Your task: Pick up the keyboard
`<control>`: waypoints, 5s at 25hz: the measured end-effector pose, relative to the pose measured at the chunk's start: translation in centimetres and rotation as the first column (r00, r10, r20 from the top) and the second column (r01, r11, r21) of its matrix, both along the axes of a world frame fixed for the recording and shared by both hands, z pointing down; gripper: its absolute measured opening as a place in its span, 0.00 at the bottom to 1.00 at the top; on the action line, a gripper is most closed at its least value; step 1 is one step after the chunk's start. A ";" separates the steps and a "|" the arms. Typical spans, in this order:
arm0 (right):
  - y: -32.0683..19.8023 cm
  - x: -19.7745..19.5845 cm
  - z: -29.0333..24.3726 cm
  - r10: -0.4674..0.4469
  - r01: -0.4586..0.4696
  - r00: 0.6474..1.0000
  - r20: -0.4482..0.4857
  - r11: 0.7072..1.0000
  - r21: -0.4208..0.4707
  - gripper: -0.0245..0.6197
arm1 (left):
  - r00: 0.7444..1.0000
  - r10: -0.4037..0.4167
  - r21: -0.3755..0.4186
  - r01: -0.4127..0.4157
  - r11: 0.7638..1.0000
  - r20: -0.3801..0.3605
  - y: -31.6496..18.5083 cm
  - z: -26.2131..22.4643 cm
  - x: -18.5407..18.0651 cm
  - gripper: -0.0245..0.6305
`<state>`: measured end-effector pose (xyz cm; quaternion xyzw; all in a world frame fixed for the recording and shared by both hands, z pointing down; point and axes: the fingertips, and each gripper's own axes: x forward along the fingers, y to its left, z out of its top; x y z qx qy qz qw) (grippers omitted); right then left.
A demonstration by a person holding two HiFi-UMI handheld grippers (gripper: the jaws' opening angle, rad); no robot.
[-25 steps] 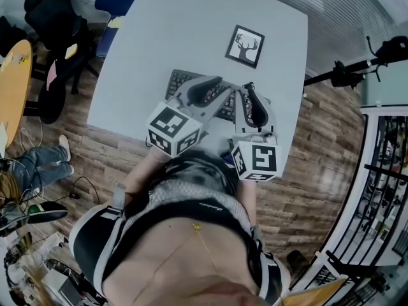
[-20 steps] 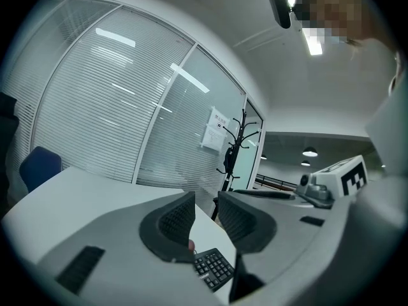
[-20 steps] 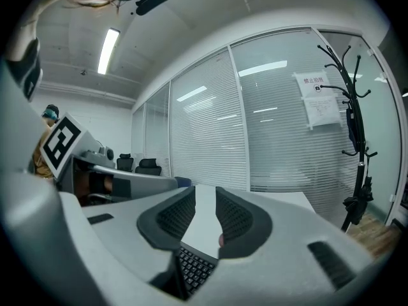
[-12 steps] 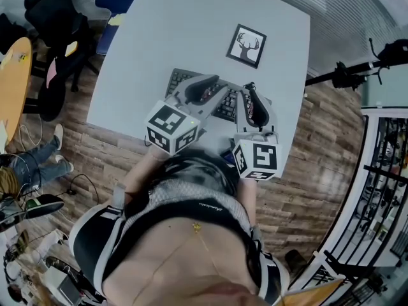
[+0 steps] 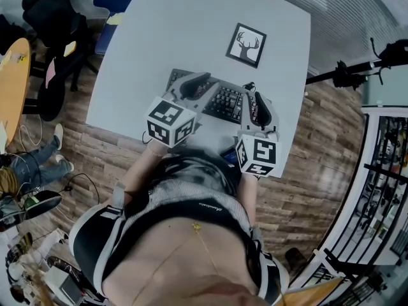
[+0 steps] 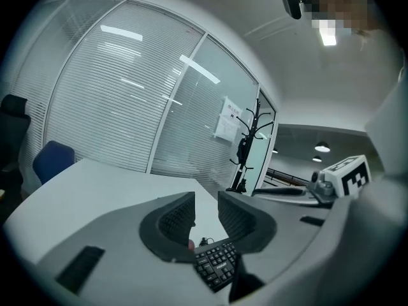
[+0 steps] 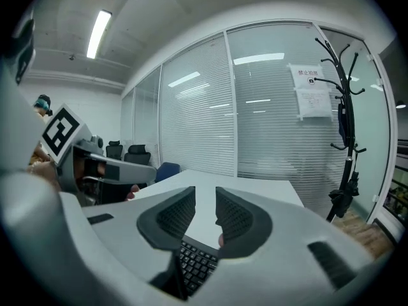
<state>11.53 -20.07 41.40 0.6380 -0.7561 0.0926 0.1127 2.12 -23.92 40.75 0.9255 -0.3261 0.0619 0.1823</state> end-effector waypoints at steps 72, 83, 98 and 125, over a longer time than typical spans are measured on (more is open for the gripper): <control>-1.1 15.2 29.5 0.164 0.219 0.808 0.565 0.808 -0.547 0.40 | 0.993 0.115 -0.681 -0.065 0.729 0.028 -8.6 30.5 -11.2 0.38; -1.1 15.2 29.7 0.169 0.197 0.820 0.546 0.813 -0.548 0.41 | 0.997 0.076 -0.683 -0.036 0.730 0.029 -9.1 30.6 -11.4 0.37; -1.1 15.3 29.5 0.178 0.151 0.833 0.525 0.839 -0.523 0.41 | 0.997 0.061 -0.670 -0.013 0.742 0.048 -9.2 30.6 -11.4 0.37; -1.2 15.5 29.5 0.182 0.137 0.835 0.520 0.845 -0.517 0.41 | 0.997 0.052 -0.665 -0.003 0.747 0.055 -9.3 30.7 -11.4 0.37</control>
